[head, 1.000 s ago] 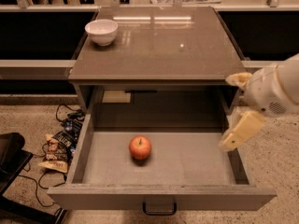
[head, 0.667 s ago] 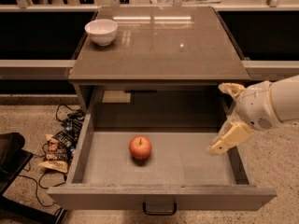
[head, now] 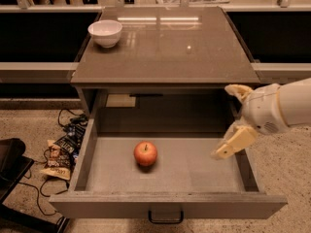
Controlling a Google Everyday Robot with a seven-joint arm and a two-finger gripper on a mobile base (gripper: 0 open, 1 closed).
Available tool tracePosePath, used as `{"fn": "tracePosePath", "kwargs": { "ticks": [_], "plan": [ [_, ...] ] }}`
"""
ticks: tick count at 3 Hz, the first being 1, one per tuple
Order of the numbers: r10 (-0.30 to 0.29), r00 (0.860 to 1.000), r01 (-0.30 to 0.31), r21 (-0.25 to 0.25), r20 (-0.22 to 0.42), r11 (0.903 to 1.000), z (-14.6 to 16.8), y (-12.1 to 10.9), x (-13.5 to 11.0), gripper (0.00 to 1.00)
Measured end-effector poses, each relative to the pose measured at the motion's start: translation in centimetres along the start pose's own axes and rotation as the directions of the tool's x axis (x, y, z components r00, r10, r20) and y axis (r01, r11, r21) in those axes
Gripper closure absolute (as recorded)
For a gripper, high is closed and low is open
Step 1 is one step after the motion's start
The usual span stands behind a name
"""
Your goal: Pick apple from top drawer and place on counter
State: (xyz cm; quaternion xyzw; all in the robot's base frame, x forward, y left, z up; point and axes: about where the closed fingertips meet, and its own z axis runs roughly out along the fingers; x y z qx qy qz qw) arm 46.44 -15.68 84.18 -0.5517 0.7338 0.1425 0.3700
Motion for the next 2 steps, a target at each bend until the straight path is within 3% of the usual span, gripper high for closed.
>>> {"fn": "tracePosePath", "kwargs": {
  "ticks": [1, 2],
  "plan": [
    [0.014, 1.0, -0.015, -0.037, -0.019, 0.9992, 5.0, 1.4, 0.9, 0.0],
    [0.022, 0.997, -0.03, -0.1, -0.076, 0.9946, 12.9, 3.2, 2.3, 0.0]
  ]
}}
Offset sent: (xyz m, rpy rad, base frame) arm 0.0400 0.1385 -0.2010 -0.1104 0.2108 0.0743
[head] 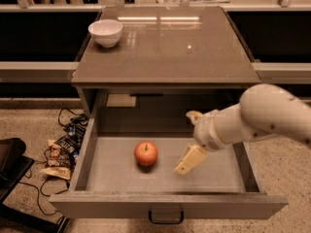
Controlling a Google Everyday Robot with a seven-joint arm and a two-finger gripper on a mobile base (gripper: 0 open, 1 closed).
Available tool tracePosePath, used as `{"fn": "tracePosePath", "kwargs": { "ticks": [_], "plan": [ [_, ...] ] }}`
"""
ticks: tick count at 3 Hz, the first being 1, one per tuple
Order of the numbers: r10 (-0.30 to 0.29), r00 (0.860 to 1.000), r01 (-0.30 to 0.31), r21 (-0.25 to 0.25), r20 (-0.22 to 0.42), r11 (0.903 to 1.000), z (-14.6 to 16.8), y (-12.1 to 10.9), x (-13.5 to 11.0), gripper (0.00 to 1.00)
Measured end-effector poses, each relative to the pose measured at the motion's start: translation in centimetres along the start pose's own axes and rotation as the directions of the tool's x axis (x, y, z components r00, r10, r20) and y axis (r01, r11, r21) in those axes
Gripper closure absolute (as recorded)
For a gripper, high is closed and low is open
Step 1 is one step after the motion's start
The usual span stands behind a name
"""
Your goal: Pick apple from top drawer and place on counter
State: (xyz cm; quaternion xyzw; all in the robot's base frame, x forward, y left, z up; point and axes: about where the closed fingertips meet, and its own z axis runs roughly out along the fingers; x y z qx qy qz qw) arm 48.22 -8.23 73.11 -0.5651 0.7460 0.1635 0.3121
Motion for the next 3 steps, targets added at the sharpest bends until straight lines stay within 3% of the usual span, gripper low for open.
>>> {"fn": "tracePosePath", "kwargs": {
  "ticks": [1, 2, 3],
  "plan": [
    [0.036, 0.999, -0.036, -0.059, -0.004, 0.9976, 9.4, 0.7, 0.6, 0.0],
    [0.065, 0.998, -0.063, -0.087, 0.009, 0.9941, 13.7, 1.0, 0.8, 0.0],
    [0.09, 0.995, -0.084, -0.123, 0.045, 0.9888, 16.6, 2.0, 0.9, 0.18]
  ]
}}
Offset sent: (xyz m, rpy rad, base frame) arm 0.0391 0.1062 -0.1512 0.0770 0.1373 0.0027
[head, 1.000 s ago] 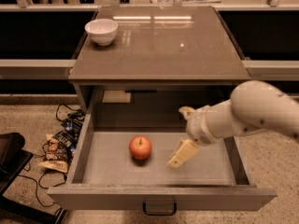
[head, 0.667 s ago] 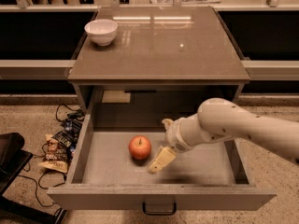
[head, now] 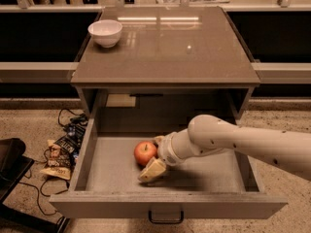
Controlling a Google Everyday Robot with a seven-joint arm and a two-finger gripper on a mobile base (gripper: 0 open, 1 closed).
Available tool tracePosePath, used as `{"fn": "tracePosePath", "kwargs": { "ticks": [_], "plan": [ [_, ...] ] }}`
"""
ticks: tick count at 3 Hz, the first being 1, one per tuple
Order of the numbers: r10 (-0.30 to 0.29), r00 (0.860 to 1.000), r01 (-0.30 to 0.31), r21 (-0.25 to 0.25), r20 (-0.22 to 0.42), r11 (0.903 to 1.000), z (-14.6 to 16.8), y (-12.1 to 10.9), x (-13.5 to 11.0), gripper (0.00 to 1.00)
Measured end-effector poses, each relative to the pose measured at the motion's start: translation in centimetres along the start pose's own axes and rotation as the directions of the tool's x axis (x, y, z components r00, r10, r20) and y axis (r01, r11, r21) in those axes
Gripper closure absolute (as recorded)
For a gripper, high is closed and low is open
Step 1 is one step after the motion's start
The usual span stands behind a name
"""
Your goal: Pick apple from top drawer and place on counter
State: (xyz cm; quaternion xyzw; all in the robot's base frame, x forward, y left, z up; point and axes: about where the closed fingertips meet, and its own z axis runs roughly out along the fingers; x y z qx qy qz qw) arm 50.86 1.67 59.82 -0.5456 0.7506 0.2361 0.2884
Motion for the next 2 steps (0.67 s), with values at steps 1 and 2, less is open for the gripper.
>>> {"fn": "tracePosePath", "kwargs": {
  "ticks": [1, 2],
  "plan": [
    [0.021, 0.992, -0.013, -0.066, 0.121, 0.9977, 1.0, 1.1, -2.0, 0.42],
    [0.028, 0.964, 0.008, -0.136, 0.265, 0.9907, -0.2, 1.9, -5.9, 0.65]
  ]
}}
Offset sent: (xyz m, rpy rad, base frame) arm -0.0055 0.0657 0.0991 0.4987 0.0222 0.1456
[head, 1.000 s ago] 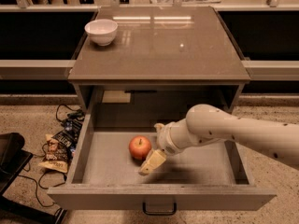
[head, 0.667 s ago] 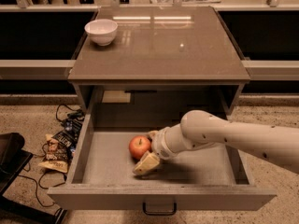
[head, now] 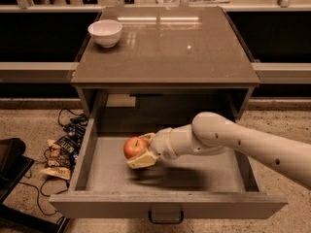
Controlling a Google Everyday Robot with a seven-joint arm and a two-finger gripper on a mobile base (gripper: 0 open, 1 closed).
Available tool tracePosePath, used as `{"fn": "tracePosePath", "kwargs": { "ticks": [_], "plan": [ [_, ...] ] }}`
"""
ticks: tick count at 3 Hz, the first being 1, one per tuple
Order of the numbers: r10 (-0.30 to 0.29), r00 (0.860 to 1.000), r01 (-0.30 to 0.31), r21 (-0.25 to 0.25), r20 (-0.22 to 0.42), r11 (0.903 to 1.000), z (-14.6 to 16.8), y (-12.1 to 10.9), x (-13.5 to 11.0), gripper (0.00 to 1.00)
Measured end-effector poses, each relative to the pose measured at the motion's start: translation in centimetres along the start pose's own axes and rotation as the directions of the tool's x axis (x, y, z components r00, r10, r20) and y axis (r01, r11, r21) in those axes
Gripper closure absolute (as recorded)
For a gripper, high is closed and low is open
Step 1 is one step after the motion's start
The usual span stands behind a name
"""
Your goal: Pick apple from top drawer and place on counter
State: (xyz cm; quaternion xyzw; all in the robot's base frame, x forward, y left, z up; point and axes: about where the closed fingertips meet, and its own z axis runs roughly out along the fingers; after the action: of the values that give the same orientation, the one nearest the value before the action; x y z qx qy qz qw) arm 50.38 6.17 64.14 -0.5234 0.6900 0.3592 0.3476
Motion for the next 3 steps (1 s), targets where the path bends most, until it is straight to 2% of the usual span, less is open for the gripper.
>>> {"fn": "tracePosePath", "kwargs": {
  "ticks": [1, 2, 3],
  "plan": [
    [-0.017, 0.997, 0.021, -0.044, 0.078, 0.9988, -1.5, -0.2, -4.9, 0.88],
    [-0.034, 0.997, 0.034, -0.002, 0.068, 0.9994, -4.5, -2.6, -10.4, 1.0],
    [-0.041, 0.999, 0.04, 0.118, 0.003, 0.9922, -8.0, -6.6, -16.1, 1.0]
  ]
}}
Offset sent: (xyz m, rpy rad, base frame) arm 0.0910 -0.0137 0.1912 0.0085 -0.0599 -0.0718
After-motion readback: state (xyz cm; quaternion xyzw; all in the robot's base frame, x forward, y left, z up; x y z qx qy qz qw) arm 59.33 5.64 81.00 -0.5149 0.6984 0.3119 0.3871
